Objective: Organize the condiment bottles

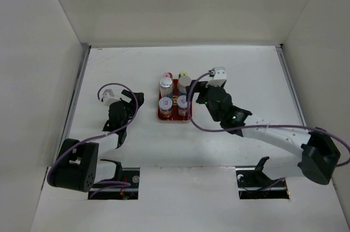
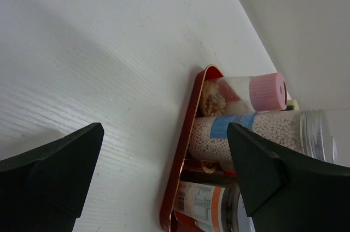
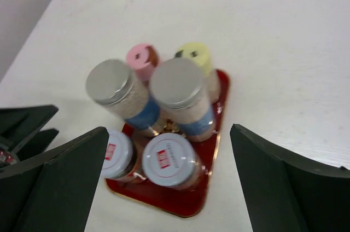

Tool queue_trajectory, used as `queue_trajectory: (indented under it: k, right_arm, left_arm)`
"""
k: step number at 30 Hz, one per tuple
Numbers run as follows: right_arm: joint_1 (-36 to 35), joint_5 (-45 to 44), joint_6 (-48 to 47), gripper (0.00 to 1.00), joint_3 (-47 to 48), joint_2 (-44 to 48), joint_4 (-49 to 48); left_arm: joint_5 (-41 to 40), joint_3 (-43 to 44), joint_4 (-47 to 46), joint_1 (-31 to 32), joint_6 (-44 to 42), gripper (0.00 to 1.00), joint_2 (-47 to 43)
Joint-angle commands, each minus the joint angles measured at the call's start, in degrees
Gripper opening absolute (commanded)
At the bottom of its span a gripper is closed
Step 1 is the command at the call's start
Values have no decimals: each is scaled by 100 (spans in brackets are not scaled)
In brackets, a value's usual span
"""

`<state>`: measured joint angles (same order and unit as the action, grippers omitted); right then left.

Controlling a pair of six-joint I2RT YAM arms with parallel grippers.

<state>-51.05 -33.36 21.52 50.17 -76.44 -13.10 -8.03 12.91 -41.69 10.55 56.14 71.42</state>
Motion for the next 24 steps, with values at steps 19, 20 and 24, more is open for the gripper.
queue_trajectory:
  k: [19,20,24]
  right_arm:
    - [2235,1368,1355,73,-1897,-73,-1572]
    - [2235,1359,1355,63,-1932,-29,-1581]
    - [2244,1385,1372,27,-2002,59,-1660]
  left_arm:
    - [-304,625,636,197,-455,100,-172]
    - [-330,625,610,206,-455,100,-172]
    - [-199,608,557,180,-446,100,-111]
